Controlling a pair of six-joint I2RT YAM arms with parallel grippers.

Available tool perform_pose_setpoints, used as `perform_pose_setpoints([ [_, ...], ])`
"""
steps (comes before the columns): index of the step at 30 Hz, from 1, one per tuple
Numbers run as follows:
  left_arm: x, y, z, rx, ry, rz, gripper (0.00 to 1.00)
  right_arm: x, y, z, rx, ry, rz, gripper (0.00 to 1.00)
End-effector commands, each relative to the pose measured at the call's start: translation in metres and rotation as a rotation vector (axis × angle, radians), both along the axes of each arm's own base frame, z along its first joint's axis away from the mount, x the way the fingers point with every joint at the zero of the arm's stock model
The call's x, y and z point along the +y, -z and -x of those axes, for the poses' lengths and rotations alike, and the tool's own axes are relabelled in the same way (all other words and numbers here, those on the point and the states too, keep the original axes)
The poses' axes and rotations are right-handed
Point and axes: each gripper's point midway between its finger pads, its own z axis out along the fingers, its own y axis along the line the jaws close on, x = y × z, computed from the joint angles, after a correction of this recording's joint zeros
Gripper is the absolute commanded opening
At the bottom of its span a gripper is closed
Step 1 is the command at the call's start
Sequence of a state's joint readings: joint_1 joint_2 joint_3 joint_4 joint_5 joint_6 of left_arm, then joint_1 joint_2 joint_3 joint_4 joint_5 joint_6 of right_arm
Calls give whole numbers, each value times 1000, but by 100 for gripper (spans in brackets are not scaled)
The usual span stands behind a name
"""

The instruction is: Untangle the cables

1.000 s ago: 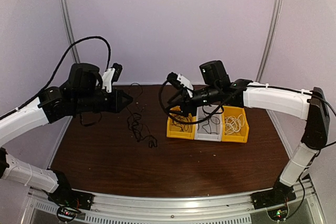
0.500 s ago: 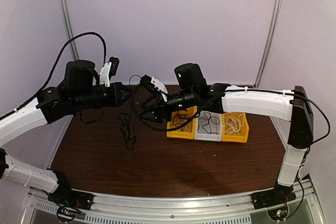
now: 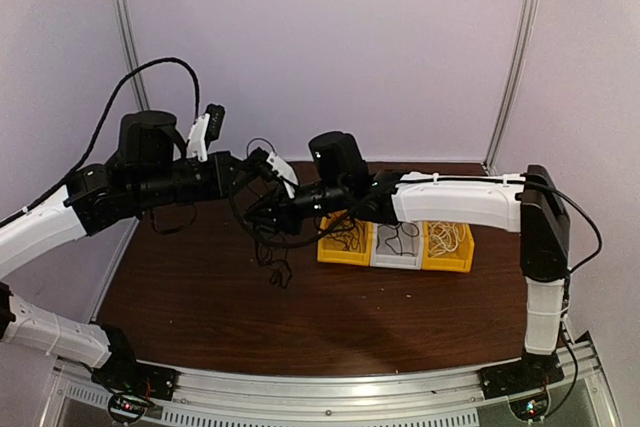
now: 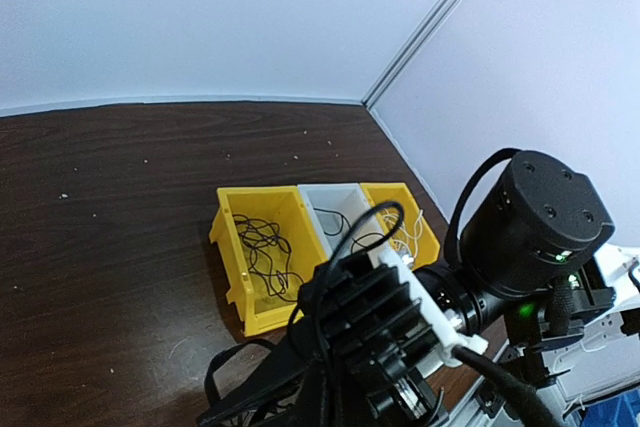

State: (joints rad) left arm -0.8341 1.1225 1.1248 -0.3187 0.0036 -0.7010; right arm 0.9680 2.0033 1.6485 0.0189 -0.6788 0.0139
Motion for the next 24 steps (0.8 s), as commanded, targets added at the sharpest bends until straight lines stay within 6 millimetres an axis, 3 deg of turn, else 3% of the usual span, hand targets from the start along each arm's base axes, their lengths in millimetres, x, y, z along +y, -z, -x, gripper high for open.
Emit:
perform_pose_setpoints([
  [1,5,-79,9,-145,10,145,0,-3,53,3,61,18,79,8],
  [10,29,-124,4,-257,-87,95,0,-33,110,20,34,-12,201,5],
  [17,40,-143,2,-305,-130,60,0,-48,119,22,10,-24,237,7],
  [21,49,-167,4,-358,-153,59,0,-53,133,25,22,-38,277,25],
  [24,59,-187,5,-401,-185,49,0,-57,145,26,35,-35,299,29],
])
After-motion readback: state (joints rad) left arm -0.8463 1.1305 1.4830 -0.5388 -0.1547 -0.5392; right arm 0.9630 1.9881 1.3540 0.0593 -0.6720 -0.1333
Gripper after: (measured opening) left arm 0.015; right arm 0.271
